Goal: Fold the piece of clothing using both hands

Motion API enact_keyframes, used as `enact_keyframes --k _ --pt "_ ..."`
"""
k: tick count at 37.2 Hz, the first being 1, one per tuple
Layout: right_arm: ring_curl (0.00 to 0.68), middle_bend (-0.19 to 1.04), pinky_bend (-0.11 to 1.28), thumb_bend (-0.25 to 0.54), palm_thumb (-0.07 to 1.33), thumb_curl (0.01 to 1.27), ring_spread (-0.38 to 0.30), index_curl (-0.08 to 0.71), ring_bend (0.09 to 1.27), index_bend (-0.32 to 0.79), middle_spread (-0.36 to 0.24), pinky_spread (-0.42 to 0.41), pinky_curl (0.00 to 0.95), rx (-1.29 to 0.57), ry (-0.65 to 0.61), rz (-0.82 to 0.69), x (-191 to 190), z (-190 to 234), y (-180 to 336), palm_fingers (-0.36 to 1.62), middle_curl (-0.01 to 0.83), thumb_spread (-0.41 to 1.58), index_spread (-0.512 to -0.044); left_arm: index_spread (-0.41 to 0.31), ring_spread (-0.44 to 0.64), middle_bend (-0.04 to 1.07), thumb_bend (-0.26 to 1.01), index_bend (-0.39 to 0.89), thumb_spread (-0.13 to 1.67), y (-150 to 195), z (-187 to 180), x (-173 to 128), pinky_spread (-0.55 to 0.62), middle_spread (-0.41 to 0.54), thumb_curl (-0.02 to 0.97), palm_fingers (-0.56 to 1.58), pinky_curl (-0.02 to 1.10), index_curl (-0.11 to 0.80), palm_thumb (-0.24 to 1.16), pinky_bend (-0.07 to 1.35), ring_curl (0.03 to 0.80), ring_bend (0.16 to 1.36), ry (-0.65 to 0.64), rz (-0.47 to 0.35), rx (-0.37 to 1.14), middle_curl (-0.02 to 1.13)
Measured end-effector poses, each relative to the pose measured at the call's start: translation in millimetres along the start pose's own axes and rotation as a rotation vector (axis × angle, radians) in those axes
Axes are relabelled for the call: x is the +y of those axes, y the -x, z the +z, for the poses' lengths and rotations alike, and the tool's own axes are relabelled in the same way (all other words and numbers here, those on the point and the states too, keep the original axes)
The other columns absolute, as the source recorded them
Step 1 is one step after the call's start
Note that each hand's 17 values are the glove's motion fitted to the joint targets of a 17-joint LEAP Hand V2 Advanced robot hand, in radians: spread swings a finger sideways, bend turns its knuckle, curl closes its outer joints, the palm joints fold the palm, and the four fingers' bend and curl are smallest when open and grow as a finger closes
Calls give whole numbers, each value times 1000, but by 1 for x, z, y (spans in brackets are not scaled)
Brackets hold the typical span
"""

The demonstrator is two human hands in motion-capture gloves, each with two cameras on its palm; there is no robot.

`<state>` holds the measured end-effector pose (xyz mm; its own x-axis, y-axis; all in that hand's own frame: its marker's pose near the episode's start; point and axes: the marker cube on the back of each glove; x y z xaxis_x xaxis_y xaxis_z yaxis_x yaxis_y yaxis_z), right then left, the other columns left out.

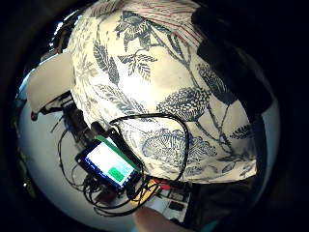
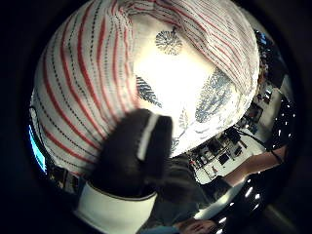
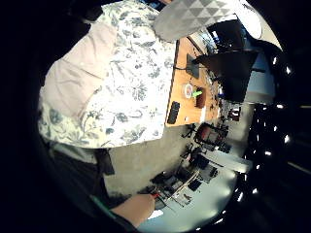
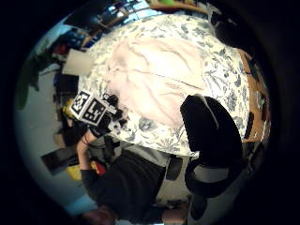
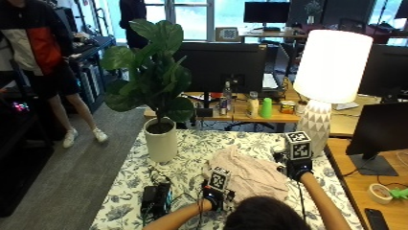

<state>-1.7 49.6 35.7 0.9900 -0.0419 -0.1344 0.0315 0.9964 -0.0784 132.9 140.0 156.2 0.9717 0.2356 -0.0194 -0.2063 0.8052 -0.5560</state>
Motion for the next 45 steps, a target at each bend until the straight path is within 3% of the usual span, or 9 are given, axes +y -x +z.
enact_keyframes --k 9,13,16,20,23,28,34,39,45 --pt "319 184 267 123 664 234 40 329 246 158 -33 214 330 -4 2 5 2 8 -4 558 353 1313 -308 182 342 153 108 261 1110 2 -7 3 241 352 242 377 352 257 274 604 297 703 -22 -32 -53 256" --pt "323 182 264 110 670 237 40 331 242 160 -36 214 333 -3 27 -6 3 15 -3 559 355 1316 -310 99 308 133 153 344 1176 7 -17 -21 177 273 274 448 340 310 377 562 286 665 -181 -52 -182 250" --pt "326 185 257 100 675 238 35 330 248 154 -37 214 333 7 44 -19 2 24 -1 566 357 1318 -310 11 178 132 191 343 1213 9 -29 -21 35 159 301 621 346 328 465 603 283 652 -299 -63 -292 250" --pt "337 184 253 88 681 240 26 324 284 138 -42 201 336 -20 67 -57 4 43 9 599 357 1320 -307 -72 -3 135 223 306 1226 11 -35 -17 -175 15 335 869 353 343 560 679 286 635 -286 -116 -355 255" --pt "346 189 256 79 686 241 12 315 317 123 -43 189 336 -55 112 -112 3 69 21 636 361 1321 -305 -123 -107 143 225 292 1213 8 -45 -29 -275 -65 354 990 361 358 604 700 292 603 -372 -69 -338 266" --pt "363 199 319 39 676 254 -31 287 382 84 -52 98 351 -59 181 -202 30 98 55 766 372 1255 -285 -182 -254 212 216 207 1212 9 -59 -32 -376 -172 365 1138 372 369 649 668 323 591 -393 -29 -318 320" --pt "395 197 439 -2 684 278 -79 238 467 17 -67 -2 385 25 211 -195 14 163 73 836 384 1168 -264 -229 -332 231 181 159 1214 10 -65 -68 -437 -244 337 1221 376 379 654 650 347 581 -419 30 -316 363" --pt "416 191 522 -4 735 304 -100 203 518 19 -76 -49 409 75 130 -205 13 168 76 847 393 1110 -243 -252 -364 218 146 145 1211 21 -68 -98 -469 -276 316 1240 383 381 645 671 363 584 -449 -24 -355 384" --pt "412 250 543 79 959 371 -188 220 557 129 -130 -202 398 36 -2 -174 -5 168 60 1229 417 1022 -247 -267 -382 210 105 134 1222 27 -74 -85 -483 -303 289 1255 399 381 627 708 380 594 -401 -9 -350 403"
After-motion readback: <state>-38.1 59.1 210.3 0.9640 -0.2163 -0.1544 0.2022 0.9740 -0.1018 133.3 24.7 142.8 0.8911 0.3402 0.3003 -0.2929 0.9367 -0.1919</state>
